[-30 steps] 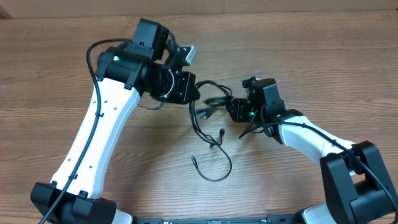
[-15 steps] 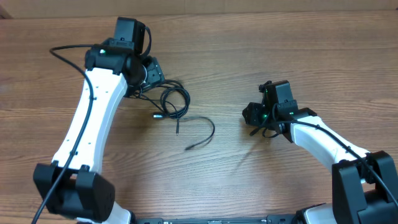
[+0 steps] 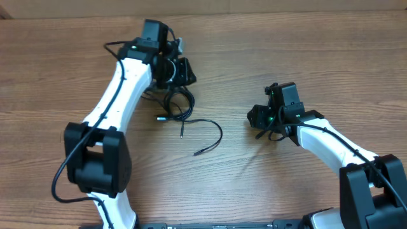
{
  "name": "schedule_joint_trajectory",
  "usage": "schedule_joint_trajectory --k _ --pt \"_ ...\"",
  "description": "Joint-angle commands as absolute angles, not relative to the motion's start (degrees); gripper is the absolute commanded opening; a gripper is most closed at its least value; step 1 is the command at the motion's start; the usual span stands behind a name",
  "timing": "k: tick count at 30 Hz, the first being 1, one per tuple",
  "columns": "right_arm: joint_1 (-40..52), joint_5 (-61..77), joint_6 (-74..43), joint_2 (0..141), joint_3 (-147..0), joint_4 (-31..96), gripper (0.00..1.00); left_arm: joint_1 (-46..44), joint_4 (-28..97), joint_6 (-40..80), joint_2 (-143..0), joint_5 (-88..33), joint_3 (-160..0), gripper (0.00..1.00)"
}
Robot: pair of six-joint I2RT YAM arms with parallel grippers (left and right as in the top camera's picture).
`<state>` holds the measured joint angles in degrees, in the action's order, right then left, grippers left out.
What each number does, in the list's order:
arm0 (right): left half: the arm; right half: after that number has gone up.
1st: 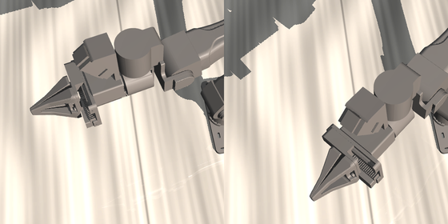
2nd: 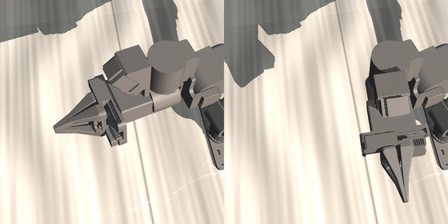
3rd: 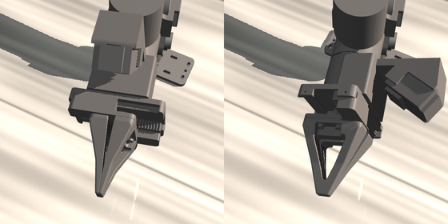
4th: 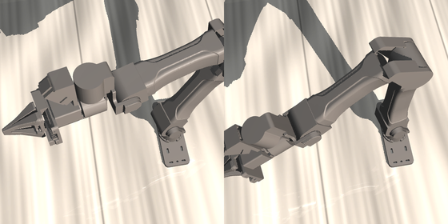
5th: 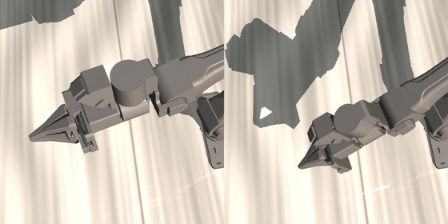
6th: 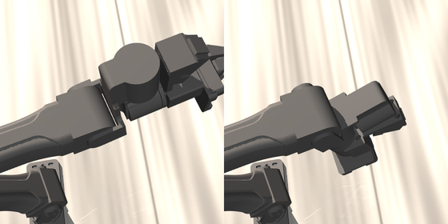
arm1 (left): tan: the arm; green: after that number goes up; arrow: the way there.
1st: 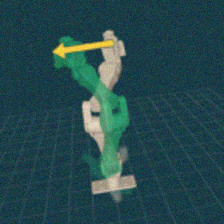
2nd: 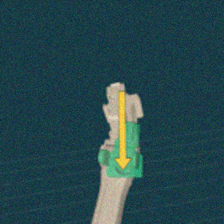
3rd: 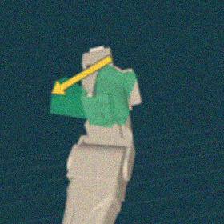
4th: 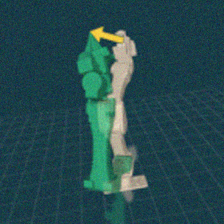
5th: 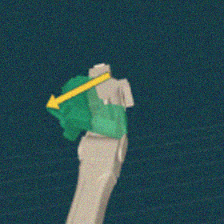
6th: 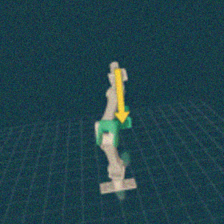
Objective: Untangle cables
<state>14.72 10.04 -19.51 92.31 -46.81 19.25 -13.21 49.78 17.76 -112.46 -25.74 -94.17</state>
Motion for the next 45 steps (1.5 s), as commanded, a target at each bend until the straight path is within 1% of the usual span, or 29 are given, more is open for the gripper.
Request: schedule_joint_trajectory --k 1,2,3,4,5,7,8,16,24,26,28,29,30,32,33,38,41,43,45 --pt "14.7 9.5 -19.7 91.0 -47.7 19.7 0.52 -15.2 52.6 14.4 -116.1 -12.6 -94.3 0.29" --pt "14.7 9.5 -19.7 91.0 -47.7 19.9 0.53 -15.4 53.5 15.1 -116.8 -8.8 -94.3 0.29" --pt "14.7 9.5 -19.7 91.0 -47.7 20.1 0.53 -15.4 54.5 16.0 -117.3 -5.1 -94.3 0.31" --pt "14.7 9.5 -19.7 91.0 -47.7 20.1 0.53 -15.4 55.5 17.0 -117.7 -1.4 -94.3 0.35" --pt "14.7 9.5 -19.7 91.0 -47.7 20.1 0.53 -15.4 56.0 17.2 -118.1 1.5 -94.3 0.42" --pt "14.7 9.5 -19.7 91.0 -47.7 20.1 0.53 -15.4 55.9 17.2 -118.8 2.8 -94.3 0.55" --pt "14.7 9.5 -19.7 91.0 -47.7 20.1 0.53 -15.4 55.7 17.1 -119.3 2.8 -94.3 0.57" --pt "14.7 9.5 -19.7 91.0 -47.7 20.1 0.53 -15.4 54.8 17.1 -126.1 3.1 -94.3 0.60" --pt "14.7 9.5 -19.7 91.0 -47.7 20.2 0.53 -15.4 51.7 16.4 -126.8 6.6 -94.3 0.65" --pt "14.7 9.5 -19.7 91.0 -47.7 20.1 0.53 -15.4 51.8 16.6 -127.1 6.0 -94.2 0.57" --pt "14.7 9.5 -19.7 91.0 -47.7 20.1 0.53 -15.5 51.5 16.9 -127.4 5.8 -93.4 0.55" --pt "14.7 9.5 -19.7 91.0 -47.7 20.2 0.53 -15.5 51.2 16.9 -127.8 5.7 -92.6 0.52" --pt "14.7 9.5 -19.7 91.0 -47.7 20.3 0.53 -15.5 50.9 16.9 -128.2 5.0 -91.4 0.45" --pt "14.7 9.5 -19.7 91.0 -47.7 20.3 0.52 -15.5 50.7 16.9 -128.2 4.4 -89.9 0.15" --pt "14.7 9.5 -19.7 91.0 -47.7 20.3 0.52 -15.5 50.8 16.9 -128.1 3.9 -90.0 0.04" --pt "14.7 10.5 -19.7 91.0 -47.7 19.8 0.52 -15.5 51.0 16.7 -127.0 -1.1 -91.8 0.04" --pt "14.7 14.6 -19.4 91.0 -47.7 18.0 0.52 -15.5 51.8 16.7 -125.2 -5.9 -94.6 0.04" --pt "14.7 20.5 -17.0 91.0 -48.1 15.3 0.49 -15.6 53.1 16.7 -122.6 -11.4 -97.0 0.04" --pt "14.9 22.9 -16.0 91.0 -50.3 15.9 0.48 -15.8 53.5 16.7 -120.7 -15.0 -97.9 0.04"
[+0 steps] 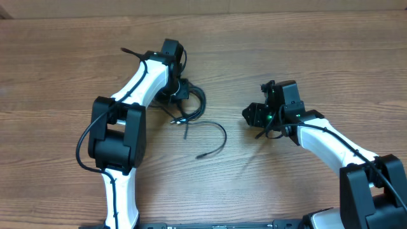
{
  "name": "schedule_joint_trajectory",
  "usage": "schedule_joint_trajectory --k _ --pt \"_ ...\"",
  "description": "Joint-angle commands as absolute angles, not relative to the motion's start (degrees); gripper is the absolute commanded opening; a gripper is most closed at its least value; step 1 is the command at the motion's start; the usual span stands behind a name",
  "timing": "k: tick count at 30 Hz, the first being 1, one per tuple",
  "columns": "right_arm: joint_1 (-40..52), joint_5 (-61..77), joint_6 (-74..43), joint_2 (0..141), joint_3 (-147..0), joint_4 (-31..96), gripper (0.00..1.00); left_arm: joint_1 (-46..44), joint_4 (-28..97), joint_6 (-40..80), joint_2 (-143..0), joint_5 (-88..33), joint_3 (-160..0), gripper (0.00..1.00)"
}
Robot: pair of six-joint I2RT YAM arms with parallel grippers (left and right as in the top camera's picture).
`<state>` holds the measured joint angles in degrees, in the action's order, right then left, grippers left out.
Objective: Untangle cables
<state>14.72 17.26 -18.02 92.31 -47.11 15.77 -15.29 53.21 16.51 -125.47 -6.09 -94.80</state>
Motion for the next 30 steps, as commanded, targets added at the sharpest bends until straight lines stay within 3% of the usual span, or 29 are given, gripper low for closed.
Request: schedule_joint_trajectory --k 1,8,15,20,23,27,30 --pt "15.2 22.8 -15.9 91.0 -52.1 17.0 0.49 -16.2 53.5 16.6 -118.2 -18.2 -98.1 0.04" --pt "15.5 27.2 -13.5 91.0 -58.9 21.2 0.52 -21.4 55.2 15.2 -108.7 -18.6 -98.1 0.04" --pt "17.3 34.2 -13.4 91.0 -58.9 19.6 0.51 -27.0 56.4 16.8 -108.1 -3.4 -98.0 0.04" --pt "17.3 18.5 -13.5 91.0 -58.9 27.6 0.48 -27.6 59.4 26.4 -108.1 4.7 -98.0 0.04" --pt "17.3 13.2 -13.7 91.0 -58.9 30.0 0.57 -27.8 59.3 26.7 -108.1 4.4 -98.0 0.04" --pt "17.3 24.5 -13.4 91.0 -59.7 28.7 0.56 -27.8 59.9 26.9 -108.1 4.5 -98.0 0.04" --pt "17.3 25.2 -13.4 91.0 -62.4 30.2 0.56 -27.8 60.1 27.0 -108.1 6.4 -97.9 0.04"
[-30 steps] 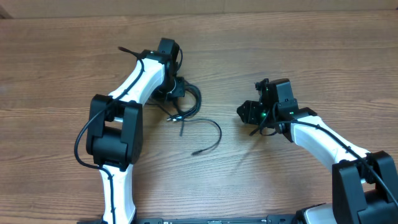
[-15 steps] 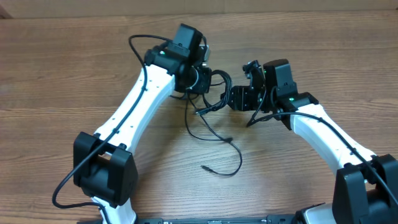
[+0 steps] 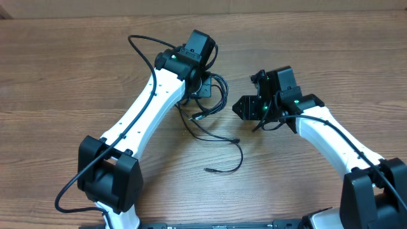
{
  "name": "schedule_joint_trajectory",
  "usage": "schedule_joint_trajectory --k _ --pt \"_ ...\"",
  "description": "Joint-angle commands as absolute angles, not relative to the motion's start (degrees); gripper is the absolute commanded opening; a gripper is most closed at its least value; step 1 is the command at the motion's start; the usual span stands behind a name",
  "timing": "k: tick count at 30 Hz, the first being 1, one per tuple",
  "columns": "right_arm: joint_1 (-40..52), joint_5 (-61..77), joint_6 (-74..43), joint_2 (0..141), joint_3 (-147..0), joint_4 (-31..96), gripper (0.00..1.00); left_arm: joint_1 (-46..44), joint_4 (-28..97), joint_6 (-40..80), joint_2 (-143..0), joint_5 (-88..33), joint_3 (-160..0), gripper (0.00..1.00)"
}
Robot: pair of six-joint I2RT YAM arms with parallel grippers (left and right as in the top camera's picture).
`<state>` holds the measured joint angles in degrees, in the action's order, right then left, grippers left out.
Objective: Untangle cables
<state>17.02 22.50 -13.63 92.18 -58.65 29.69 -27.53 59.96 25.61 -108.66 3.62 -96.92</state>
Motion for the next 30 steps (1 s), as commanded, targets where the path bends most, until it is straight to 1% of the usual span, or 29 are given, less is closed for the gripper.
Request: schedule_joint_trajectory --k 1,5,12,15,17,19,23,24,25,27,29,30 --pt "17.3 25.2 -13.4 91.0 -63.7 30.9 0.57 -27.8 60.2 27.9 -108.1 8.2 -97.8 0.04" --pt "17.3 25.2 -13.4 91.0 -68.1 33.5 0.59 -27.8 59.9 28.8 -108.1 8.0 -97.8 0.04" --pt "18.3 28.2 -13.4 91.0 -68.6 33.5 0.59 -28.0 59.9 28.8 -108.1 5.3 -97.8 0.04" --pt "18.4 28.1 -13.4 91.0 -68.5 33.5 0.54 -28.2 59.5 28.8 -108.1 1.0 -97.8 0.04" --pt "18.4 28.1 -13.4 91.2 -68.5 33.5 0.54 -28.3 59.3 28.8 -108.1 -0.5 -97.8 0.04" --pt "18.4 28.2 -13.4 91.6 -68.5 33.6 0.49 -28.3 59.4 28.8 -108.1 -1.5 -97.8 0.04" --pt "19.2 28.4 -13.5 92.9 -68.5 33.6 0.47 -28.3 59.3 28.8 -108.1 -4.3 -97.8 0.04" --pt "19.7 28.4 -13.4 93.2 -68.5 33.6 0.44 -28.3 59.3 28.8 -108.1 -5.0 -97.8 0.04" --pt "20.3 28.3 -13.4 93.6 -68.5 33.5 0.35 -28.4 59.3 28.8 -108.1 -5.6 -97.8 0.04" --pt "20.8 26.2 -13.4 93.6 -68.5 33.6 0.04 -28.5 59.6 28.7 -108.1 -5.6 -97.8 0.04" --pt "20.8 20.5 -13.5 93.6 -68.5 34.5 0.04 -28.5 60.3 28.3 -108.1 -5.0 -97.8 0.04" --pt "20.8 15.3 -13.5 93.6 -68.5 35.8 0.04 -28.5 61.1 28.3 -108.1 -3.6 -97.8 0.04"
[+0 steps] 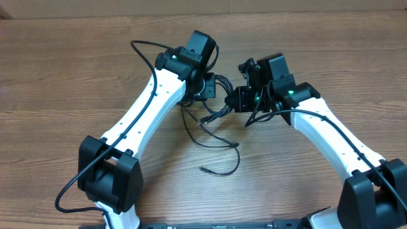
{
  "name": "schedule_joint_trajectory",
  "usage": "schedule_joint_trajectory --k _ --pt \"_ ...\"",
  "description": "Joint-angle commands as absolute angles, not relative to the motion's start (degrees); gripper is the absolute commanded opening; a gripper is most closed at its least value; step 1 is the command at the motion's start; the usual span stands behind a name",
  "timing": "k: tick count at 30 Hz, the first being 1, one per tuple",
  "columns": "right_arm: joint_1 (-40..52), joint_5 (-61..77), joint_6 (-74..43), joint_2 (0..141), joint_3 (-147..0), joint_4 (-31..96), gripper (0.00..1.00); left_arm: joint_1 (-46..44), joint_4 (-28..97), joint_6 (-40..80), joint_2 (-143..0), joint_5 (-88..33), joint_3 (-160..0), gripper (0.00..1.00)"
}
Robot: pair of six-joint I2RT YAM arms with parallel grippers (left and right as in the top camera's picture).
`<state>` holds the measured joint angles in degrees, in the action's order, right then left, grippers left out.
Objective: Untangle cables
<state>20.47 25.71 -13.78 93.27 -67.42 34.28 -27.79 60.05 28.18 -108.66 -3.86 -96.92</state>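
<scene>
A tangle of thin black cables (219,102) hangs in loops at the table's middle. Its loose ends trail toward the front, and one plug end (205,169) lies on the wood. My left gripper (208,88) is shut on the top of the bundle and holds it a little above the table. Coming from the right, my right gripper (234,100) is at the bundle's right side. Its fingers look open against the outer loops. The exact contact is hidden by the black parts.
The wooden table (331,57) carries nothing else. The left arm's own black supply cable (143,46) arches behind the left wrist. Both white arms reach in from the front corners and meet near the middle.
My right gripper moved left and a little back, from just apart from the cables to right against the bundle. The left gripper stayed in place, and the trailing ends shifted slightly.
My left gripper was first on the cable tangle at the back left, with the right gripper waiting at the right. Then the bundle was held farther right, then at the middle with its ends trailing forward. The right gripper has closed in on it.
</scene>
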Motion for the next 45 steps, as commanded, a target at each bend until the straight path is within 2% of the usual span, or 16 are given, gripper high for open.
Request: schedule_joint_trajectory --k 1,3,5,11,13,16,17,18,21,25,29,33,36,41,43,45 --pt "20.8 7.8 -14.2 93.6 -68.5 37.8 0.04 -28.5 62.1 28.3 -108.1 -0.9 -97.8 0.04" --pt "20.4 -10.3 -18.7 93.6 -68.5 42.9 0.04 -28.1 65.1 28.4 -108.1 5.8 -97.8 0.04" --pt "19.7 -17.7 -20.8 93.6 -68.5 45.5 0.04 -27.8 66.8 28.6 -108.1 9.4 -97.8 0.04" --pt "18.8 -17.3 -24.2 93.6 -68.5 46.9 0.04 -26.7 68.9 30.9 -108.1 10.9 -97.8 0.04" --pt "18.8 -17.3 -24.3 93.6 -68.5 46.5 0.11 -26.6 70.6 30.9 -108.1 10.9 -97.8 0.04" --pt "18.4 -21.2 -28.3 93.6 -68.5 44.6 0.11 -26.6 75.1 30.9 -108.1 10.5 -97.8 0.04" --pt "18.3 -24.1 -32.5 93.6 -68.5 44.6 0.21 -26.6 76.3 30.9 -108.1 10.4 -97.8 0.04" --pt "18.2 -25.0 -35.0 93.6 -68.5 44.5 0.26 -26.6 76.7 30.9 -108.1 10.1 -97.8 0.04" --pt "18.3 -17.4 -35.3 93.6 -68.5 40.6 0.42 -26.6 75.6 30.9 -108.1 8.2 -97.8 0.04" --pt "18.3 6.3 -20.5 93.6 -68.5 38.1 0.52 -26.6 69.7 23.9 -108.1 -0.3 -97.8 0.04" --pt "18.3 22.8 -10.6 93.6 -68.5 39.4 0.57 -26.5 62.9 16.3 -108.1 -11.7 -97.8 0.04" --pt "18.3 22.9 -10.3 93.6 -68.5 40.2 0.62 -24.9 61.1 11.6 -107.8 -22.2 -101.4 0.04" --pt "18.3 17.4 -10.4 93.6 -68.5 39.9 0.63 -22.2 61.3 6.8 -106.1 -34.1 -106.1 0.04" --pt "18.3 6.3 -10.5 93.6 -68.5 39.4 0.63 -19.7 62.2 5.9 -103.1 -39.3 -109.5 0.04" --pt "18.2 -3.7 -13.5 93.7 -68.5 40.4 0.49 -18.6 63.0 5.9 -101.1 -39.2 -110.1 0.04" --pt "17.8 -15.9 -21.1 93.7 -68.5 43.2 0.46 -16.2 64.4 6.0 -98.7 -37.0 -110.1 0.04"
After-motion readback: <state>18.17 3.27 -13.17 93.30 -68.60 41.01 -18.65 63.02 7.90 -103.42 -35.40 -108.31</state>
